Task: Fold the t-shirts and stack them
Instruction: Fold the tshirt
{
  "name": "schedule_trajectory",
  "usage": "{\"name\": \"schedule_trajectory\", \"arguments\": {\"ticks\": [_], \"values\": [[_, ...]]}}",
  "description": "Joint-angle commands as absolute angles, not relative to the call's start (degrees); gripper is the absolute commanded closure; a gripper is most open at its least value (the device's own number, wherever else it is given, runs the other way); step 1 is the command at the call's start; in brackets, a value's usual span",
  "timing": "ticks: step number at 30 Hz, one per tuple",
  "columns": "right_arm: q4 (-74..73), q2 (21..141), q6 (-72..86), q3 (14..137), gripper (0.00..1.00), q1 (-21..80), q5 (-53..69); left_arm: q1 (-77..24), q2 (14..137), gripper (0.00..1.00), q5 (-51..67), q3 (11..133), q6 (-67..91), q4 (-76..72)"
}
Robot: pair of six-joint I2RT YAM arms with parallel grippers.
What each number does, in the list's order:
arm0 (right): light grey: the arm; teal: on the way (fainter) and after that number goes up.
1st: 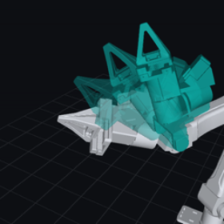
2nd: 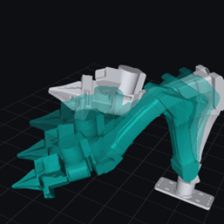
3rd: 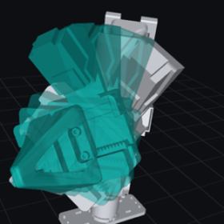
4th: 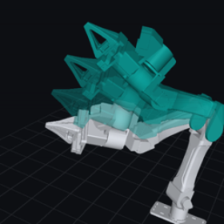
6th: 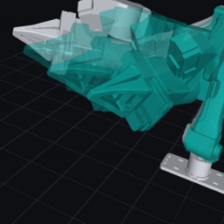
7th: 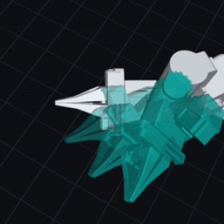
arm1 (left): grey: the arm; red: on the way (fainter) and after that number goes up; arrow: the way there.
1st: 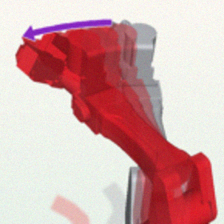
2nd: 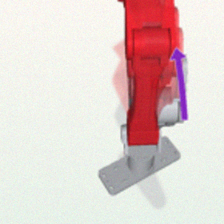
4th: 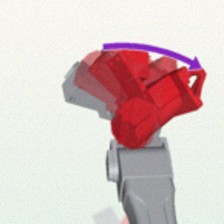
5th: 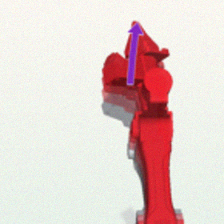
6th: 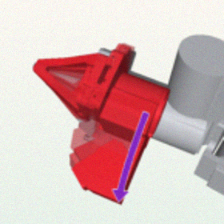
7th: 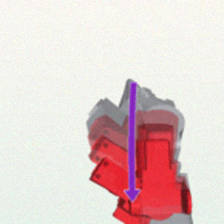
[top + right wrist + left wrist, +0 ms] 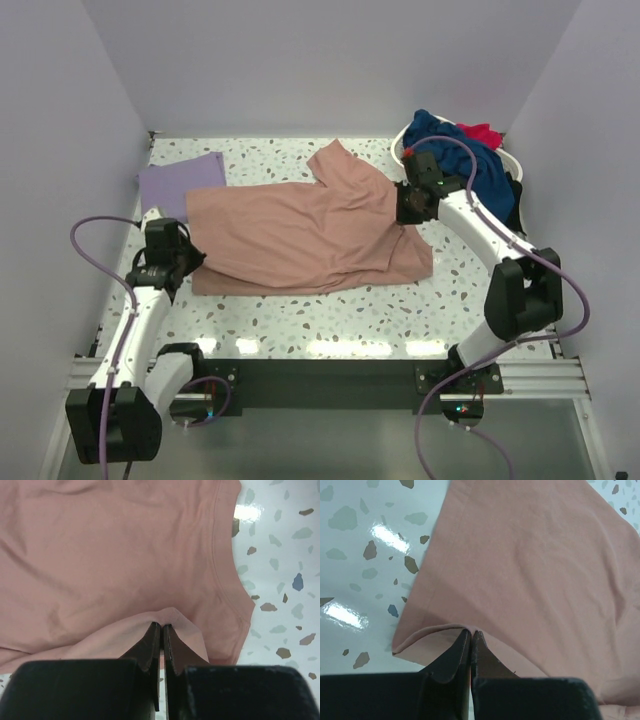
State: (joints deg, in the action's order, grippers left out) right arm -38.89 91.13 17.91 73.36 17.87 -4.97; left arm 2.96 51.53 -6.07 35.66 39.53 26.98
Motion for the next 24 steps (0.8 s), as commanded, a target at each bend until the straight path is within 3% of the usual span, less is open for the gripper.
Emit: {"name": "schedule_trajectory", "arguments": {"ticks": [1, 24], "values": [[-36.47, 93.6, 16.26, 77.95, 1.0, 17.58, -5.54, 4.74, 52.55, 1.0, -4.66, 36.03, 37.97, 22.15], [-39.11, 108.98, 13.89, 94.13, 1.0, 16.96, -7.56, 16.26, 60.72, 1.0, 2.8, 33.93, 32.17, 18.2]]}}
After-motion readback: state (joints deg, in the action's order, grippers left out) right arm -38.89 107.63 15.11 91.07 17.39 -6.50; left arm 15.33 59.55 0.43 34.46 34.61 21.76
